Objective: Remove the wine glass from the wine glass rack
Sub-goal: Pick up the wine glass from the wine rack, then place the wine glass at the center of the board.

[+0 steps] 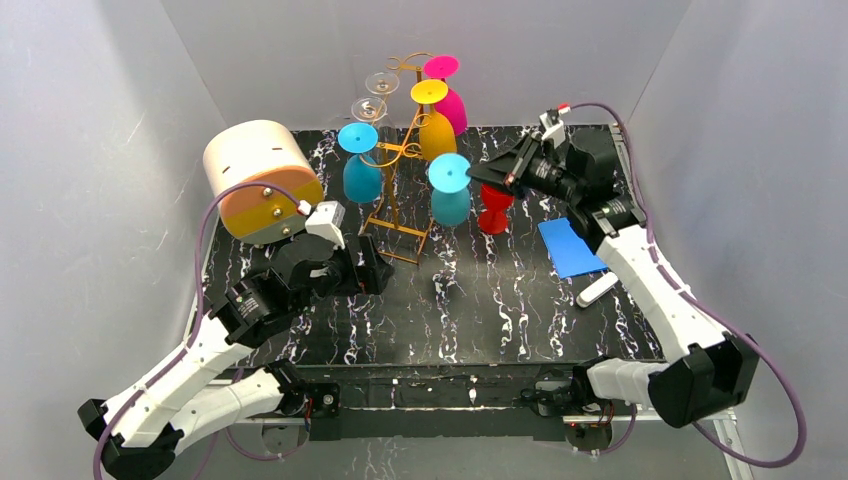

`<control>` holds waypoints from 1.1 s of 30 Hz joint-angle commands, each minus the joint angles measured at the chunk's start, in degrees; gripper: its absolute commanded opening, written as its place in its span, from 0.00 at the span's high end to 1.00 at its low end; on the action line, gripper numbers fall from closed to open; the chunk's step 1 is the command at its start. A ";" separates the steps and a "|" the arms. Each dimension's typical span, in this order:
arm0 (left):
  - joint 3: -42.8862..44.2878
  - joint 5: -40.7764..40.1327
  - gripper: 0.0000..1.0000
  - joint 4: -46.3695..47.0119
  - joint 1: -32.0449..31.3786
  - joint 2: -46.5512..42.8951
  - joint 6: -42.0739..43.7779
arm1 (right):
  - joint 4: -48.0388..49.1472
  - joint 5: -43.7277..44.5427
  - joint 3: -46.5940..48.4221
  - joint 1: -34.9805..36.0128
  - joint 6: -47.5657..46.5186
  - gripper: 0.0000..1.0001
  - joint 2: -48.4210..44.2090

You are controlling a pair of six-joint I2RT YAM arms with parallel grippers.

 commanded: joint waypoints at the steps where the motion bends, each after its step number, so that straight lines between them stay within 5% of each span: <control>1: 0.70 5.78 0.02 5.68 0.32 -0.43 -0.79 | 3.16 -10.07 -5.40 -0.24 -4.29 0.99 -4.98; 10: -4.56 22.60 0.05 30.19 0.31 -1.92 -7.15 | 4.83 -18.96 -15.78 0.44 -6.10 0.99 -12.24; 22: -7.63 30.44 0.47 41.99 0.30 5.93 -13.20 | 0.62 -26.54 -15.25 2.03 -12.79 0.99 -11.45; 26: -8.53 30.21 0.50 42.93 0.31 6.46 -13.32 | 1.22 -27.06 -15.02 3.49 -13.18 0.99 -11.26; 29: -8.92 30.91 0.64 43.83 0.24 7.05 -13.33 | 0.92 -27.01 -14.78 4.71 -13.42 0.99 -10.79; 33: -7.10 32.19 0.97 40.53 0.29 8.21 -10.52 | 1.24 -25.61 -15.06 5.57 -13.41 0.99 -10.88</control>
